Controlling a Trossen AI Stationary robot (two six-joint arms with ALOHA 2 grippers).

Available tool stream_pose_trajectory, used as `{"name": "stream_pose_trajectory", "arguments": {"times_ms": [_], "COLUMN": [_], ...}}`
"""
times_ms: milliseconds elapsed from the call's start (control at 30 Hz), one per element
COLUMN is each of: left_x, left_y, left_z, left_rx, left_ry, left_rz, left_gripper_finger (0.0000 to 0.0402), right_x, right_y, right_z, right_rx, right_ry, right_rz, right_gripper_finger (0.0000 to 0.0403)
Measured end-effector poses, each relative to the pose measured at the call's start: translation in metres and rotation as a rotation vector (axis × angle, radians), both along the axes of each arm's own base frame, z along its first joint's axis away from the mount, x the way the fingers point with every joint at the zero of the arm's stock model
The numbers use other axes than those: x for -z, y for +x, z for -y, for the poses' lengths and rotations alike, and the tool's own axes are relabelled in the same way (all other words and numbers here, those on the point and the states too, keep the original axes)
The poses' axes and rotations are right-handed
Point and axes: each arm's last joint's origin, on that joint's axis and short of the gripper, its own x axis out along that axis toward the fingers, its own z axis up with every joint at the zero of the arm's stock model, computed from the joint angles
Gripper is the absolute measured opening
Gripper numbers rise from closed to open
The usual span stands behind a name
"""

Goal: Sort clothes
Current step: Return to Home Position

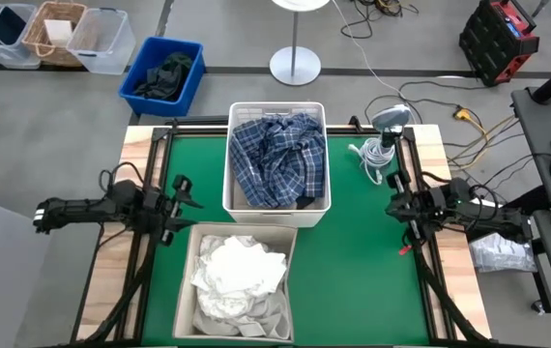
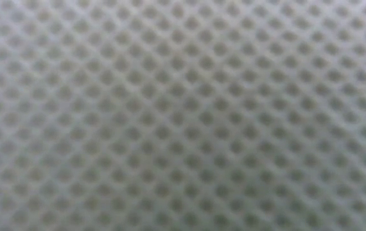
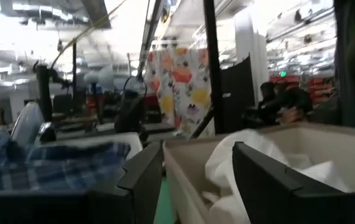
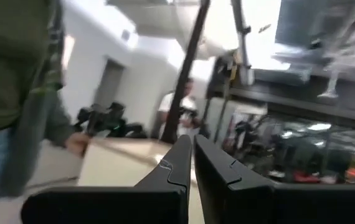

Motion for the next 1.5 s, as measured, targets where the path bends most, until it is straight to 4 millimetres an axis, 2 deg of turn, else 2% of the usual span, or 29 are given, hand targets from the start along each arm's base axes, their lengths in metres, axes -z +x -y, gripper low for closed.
{"name": "stream_pose_trajectory", "arguments": {"times_ms": [133, 267, 567, 700, 1000, 1067, 1333, 1500], "left_x": [0.005, 0.007, 0.008, 0.008, 0.008, 0.008, 0.008, 0.008], "left_y": [0.002, 0.003, 0.003, 0.004, 0.004, 0.004, 0.004, 0.004], "left_z": [-0.001, -0.001, -0.001, -0.001, -0.001, -0.001, -0.001, -0.001], "left_rx": [-0.034, -0.036, -0.033, -0.037, -0.039, -0.039, -0.039, -0.039], "left_ry": [-0.017, -0.03, -0.049, -0.034, -0.027, -0.027, -0.027, -0.027], "left_rz": [-0.057, -0.082, -0.094, -0.093, -0.092, -0.092, -0.094, -0.094], "left_gripper_finger": [0.0174, 0.0174, 0.0174, 0.0174, 0.0174, 0.0174, 0.0174, 0.0174], "right_x": [0.004, 0.012, 0.022, 0.03, 0.033, 0.029, 0.027, 0.028], "right_y": [0.001, 0.005, 0.008, 0.012, 0.013, 0.012, 0.011, 0.012], "right_z": [-0.003, -0.002, -0.001, 0.001, 0.002, 0.002, 0.002, 0.002], "right_rx": [-0.083, -0.093, -0.054, 0.03, 0.072, 0.061, -0.019, -0.041], "right_ry": [-0.076, -0.053, -0.118, -0.121, -0.134, -0.101, 0.124, 0.192], "right_rz": [-0.035, -0.13, -0.195, -0.27, -0.291, -0.265, -0.358, -0.394], "right_gripper_finger": [0.0013, 0.0013, 0.0013, 0.0013, 0.0013, 0.0013, 0.0013, 0.0013]}}
